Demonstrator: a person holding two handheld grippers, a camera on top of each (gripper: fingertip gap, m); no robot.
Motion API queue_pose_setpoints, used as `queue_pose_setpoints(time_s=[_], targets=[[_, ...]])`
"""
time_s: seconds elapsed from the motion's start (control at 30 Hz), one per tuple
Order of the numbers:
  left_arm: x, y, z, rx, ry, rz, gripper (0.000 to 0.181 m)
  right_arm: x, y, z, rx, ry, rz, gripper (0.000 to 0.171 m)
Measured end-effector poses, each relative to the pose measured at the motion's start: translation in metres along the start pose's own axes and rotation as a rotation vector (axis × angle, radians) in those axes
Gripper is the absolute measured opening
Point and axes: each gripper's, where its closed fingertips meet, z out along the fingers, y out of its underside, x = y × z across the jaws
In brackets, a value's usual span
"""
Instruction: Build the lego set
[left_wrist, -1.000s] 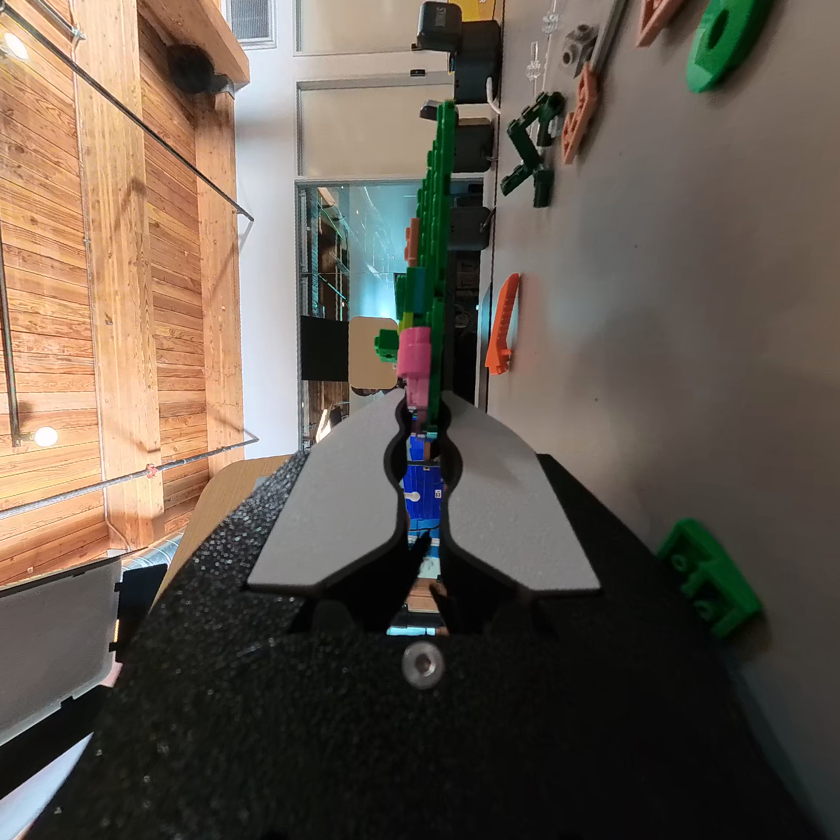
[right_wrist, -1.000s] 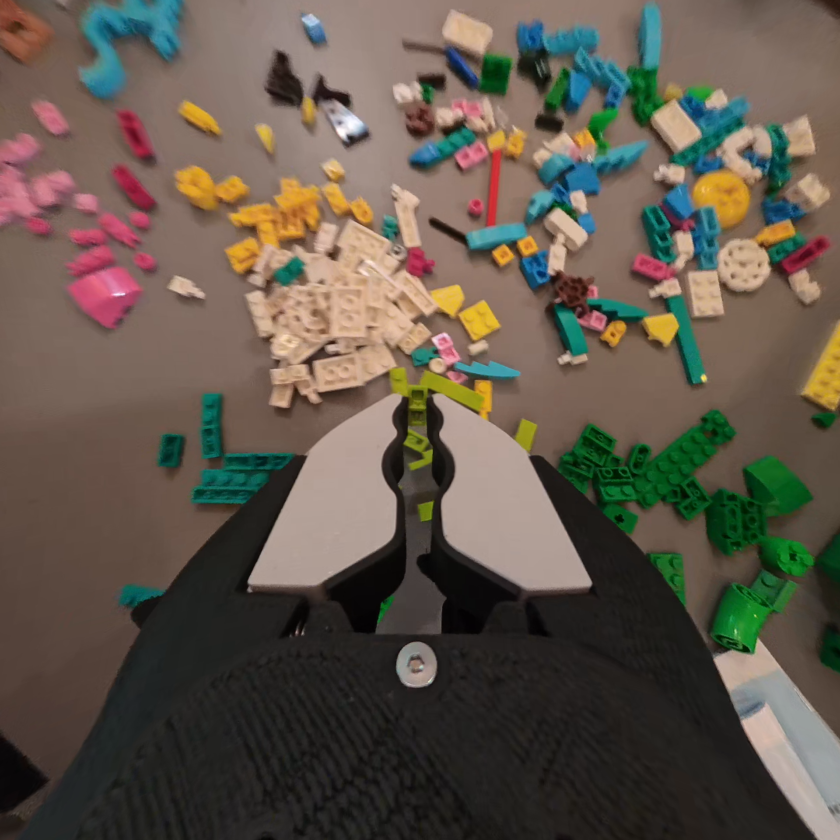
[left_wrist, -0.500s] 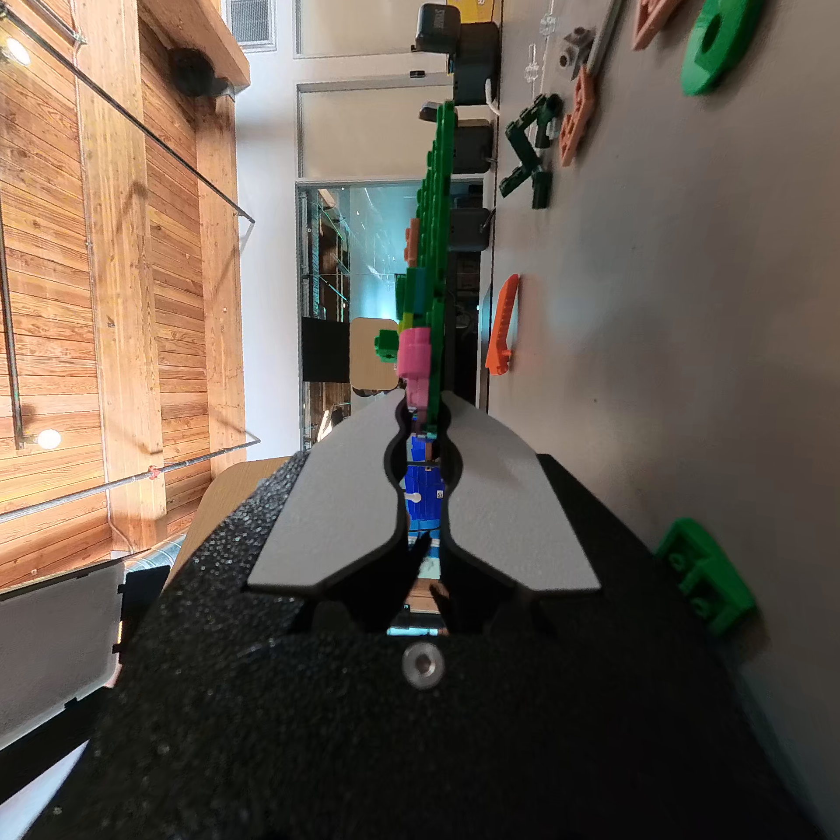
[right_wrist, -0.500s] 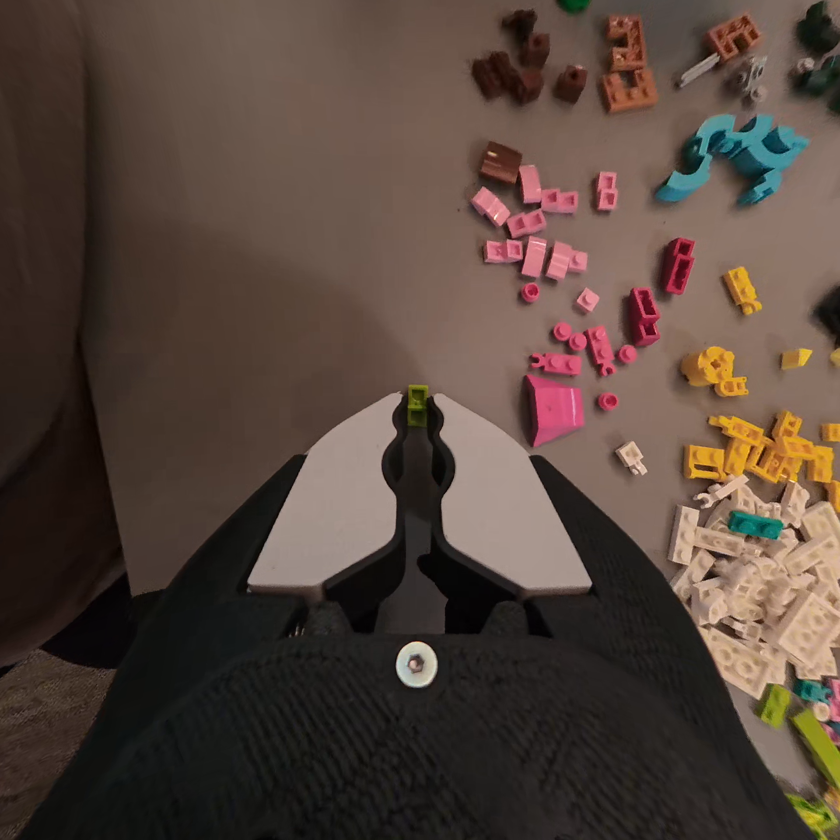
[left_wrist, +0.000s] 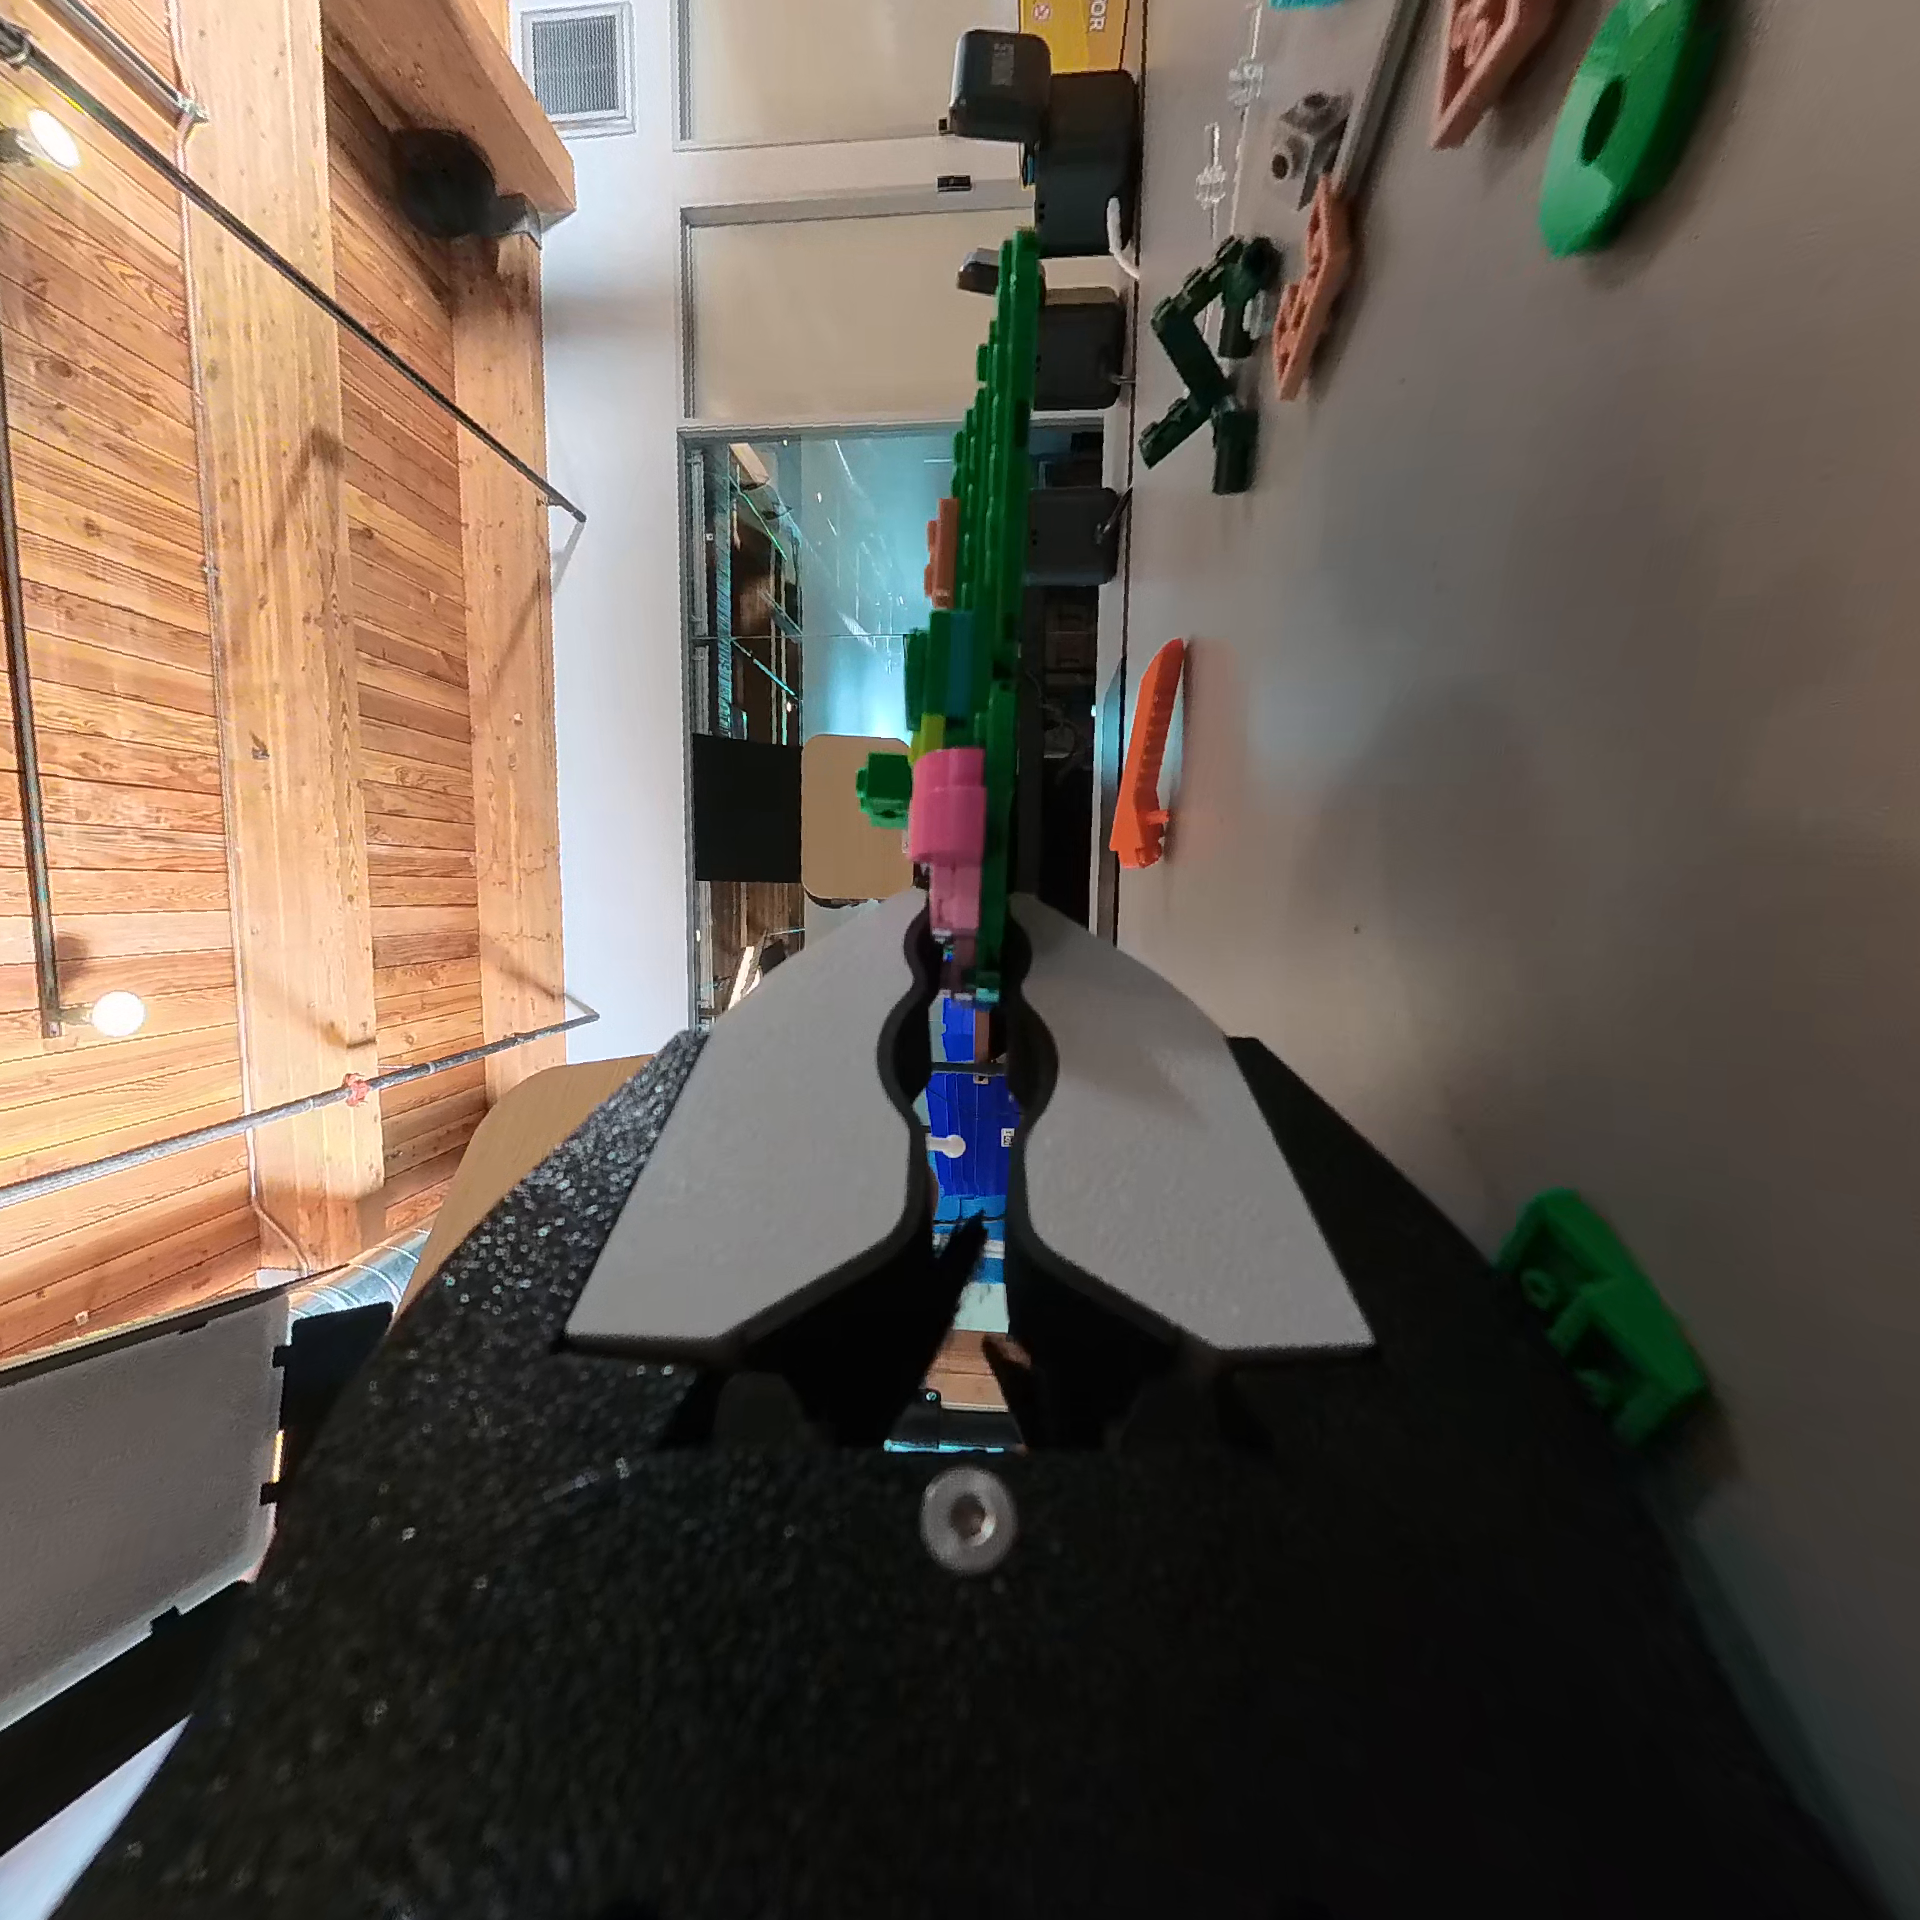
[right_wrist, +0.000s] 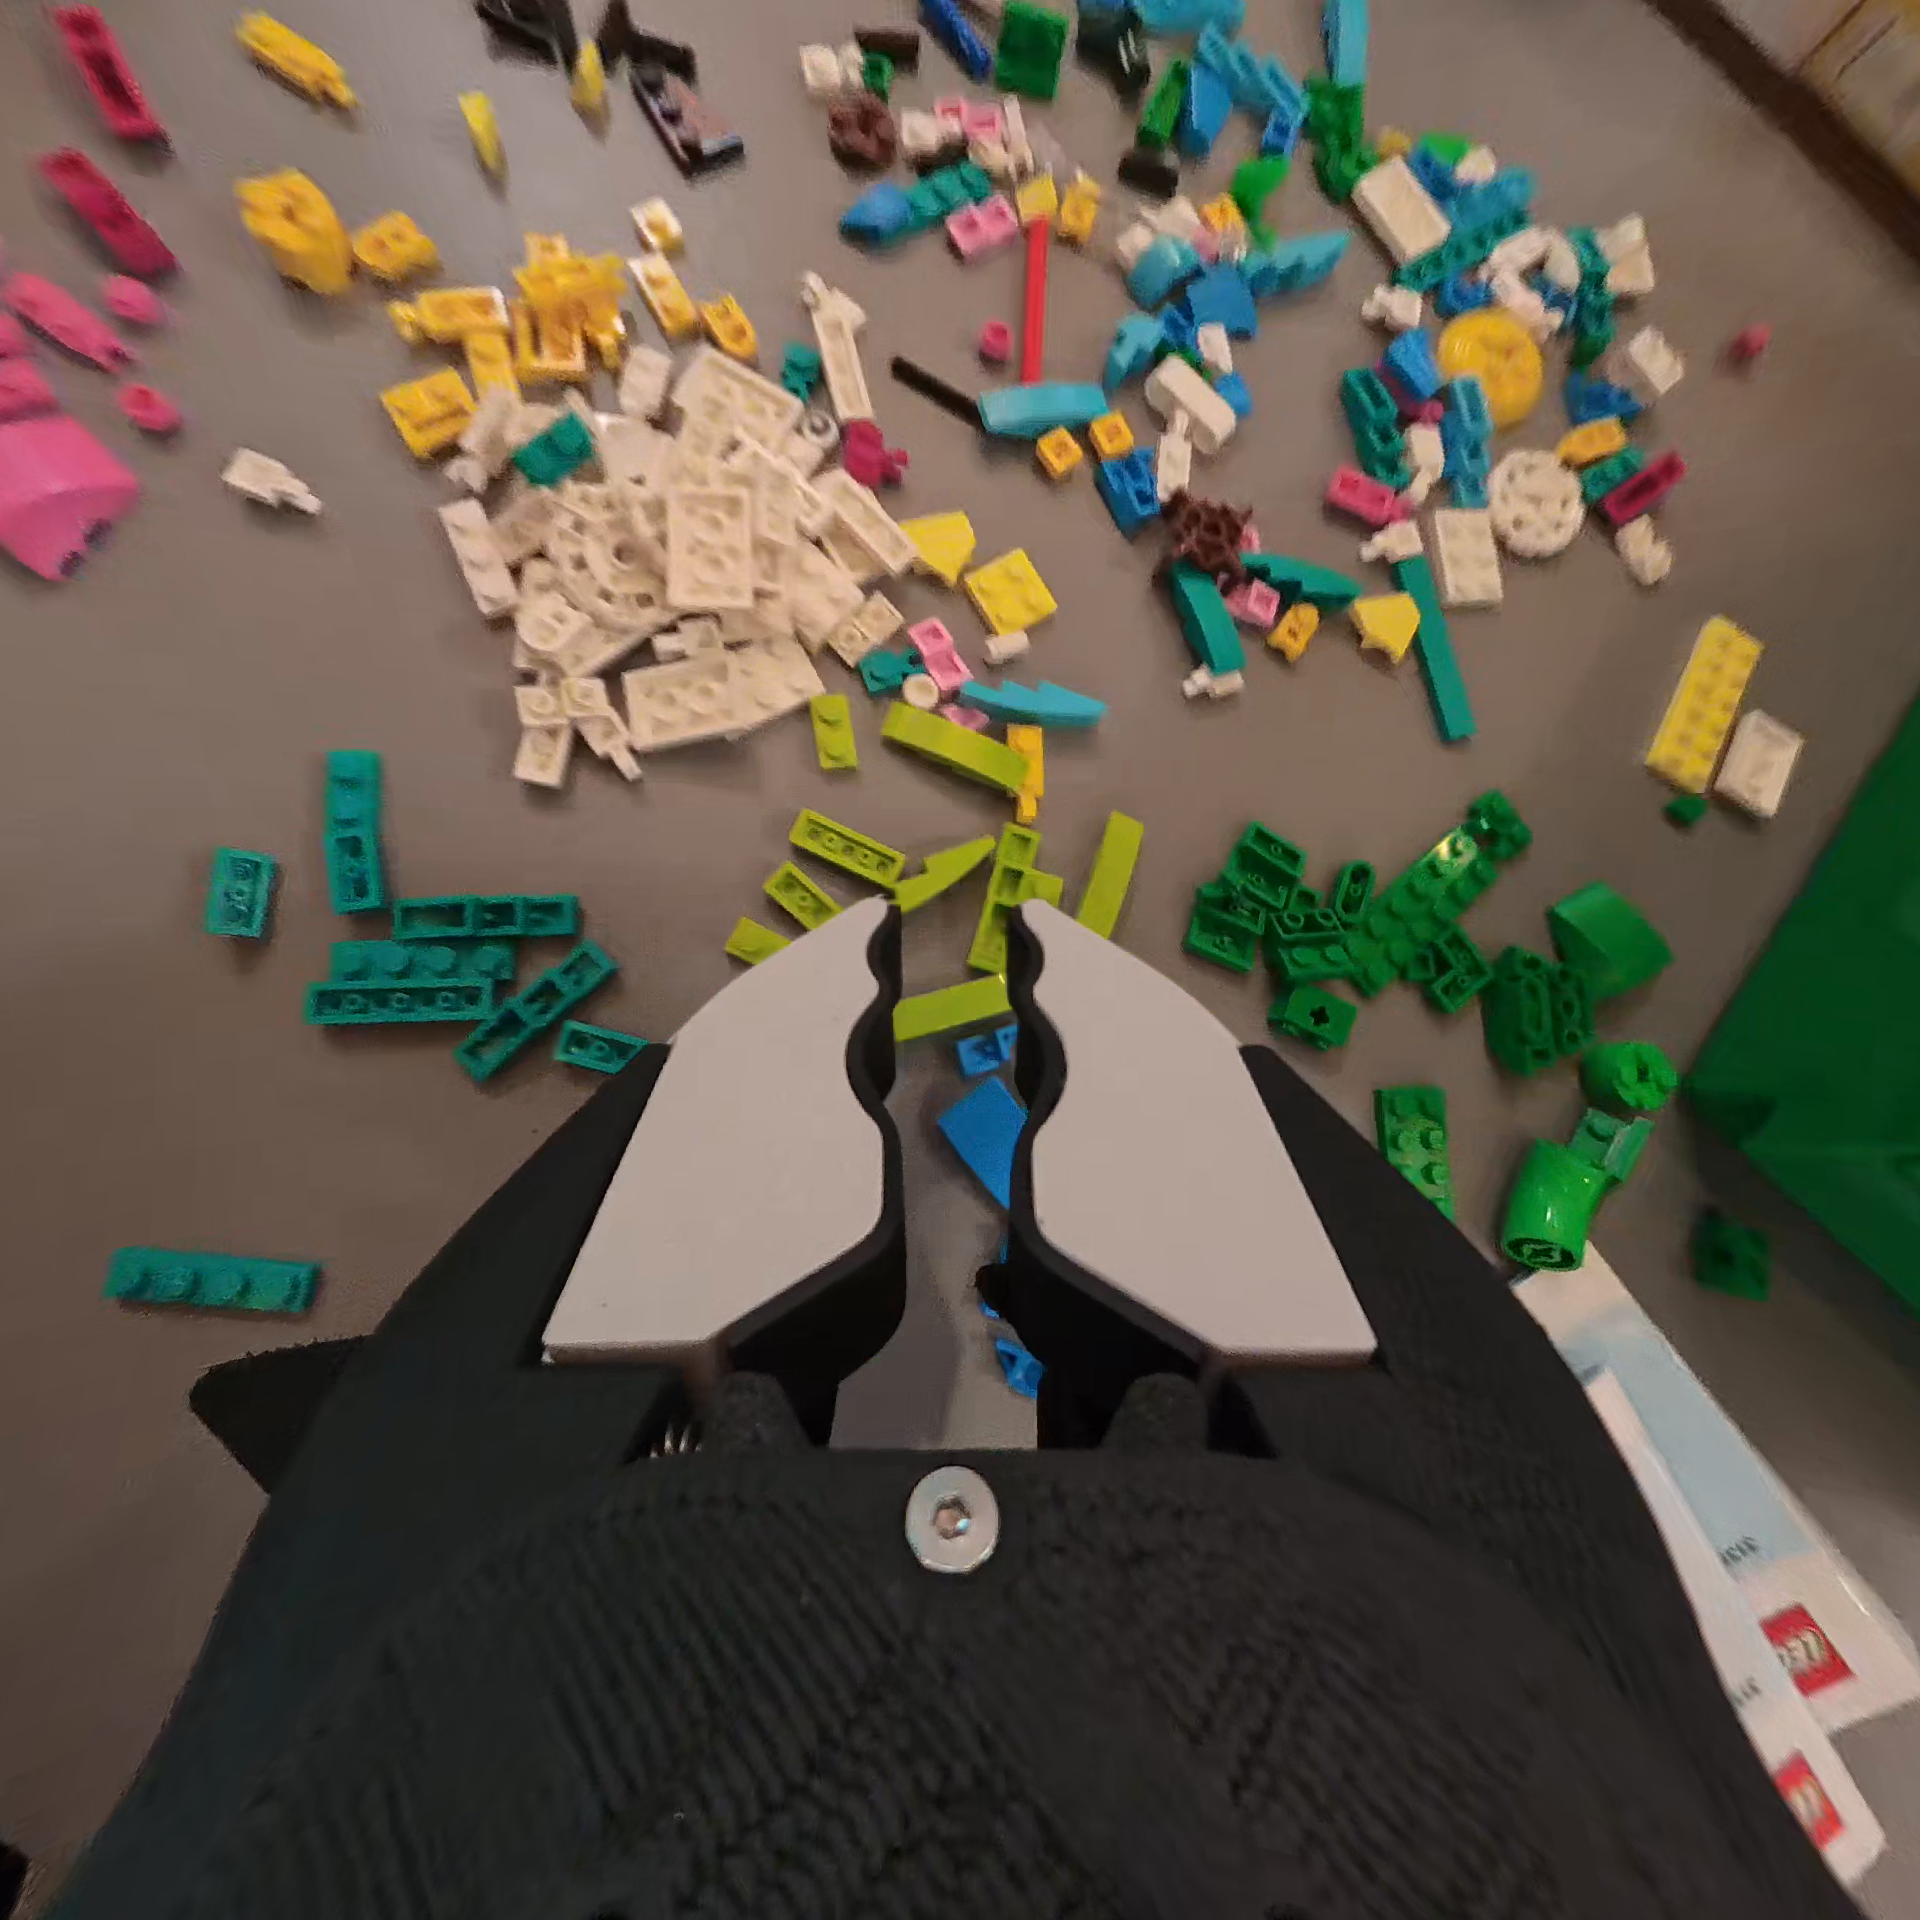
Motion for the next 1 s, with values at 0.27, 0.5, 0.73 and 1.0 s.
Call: queue_pose_setpoints(time_s=[0.27, 0.5, 0.73, 1.0], targets=[[0.0, 0.001, 0.0, -0.004, 0.001, 0.001, 0.008, 0.008, 0.011, 0.019, -0.076, -0.035, 0.048, 0.015], [0.0, 0.002, 0.0, -0.004, 0.003, -0.002, 0.008, 0.006, 0.018, 0.022, -0.131, -0.021, -0.001, 0.005], [0.0, 0.001, -0.001, -0.003, 0.001, 0.001, 0.008, 0.0, 0.023, 0.019, -0.15, -0.048, -0.01, 0.0], [0.0, 0.001, -0.001, -0.003, 0.001, 0.002, 0.008, 0.003, 0.001, 0.018, -0.048, -0.04, -0.015, 0.0]])
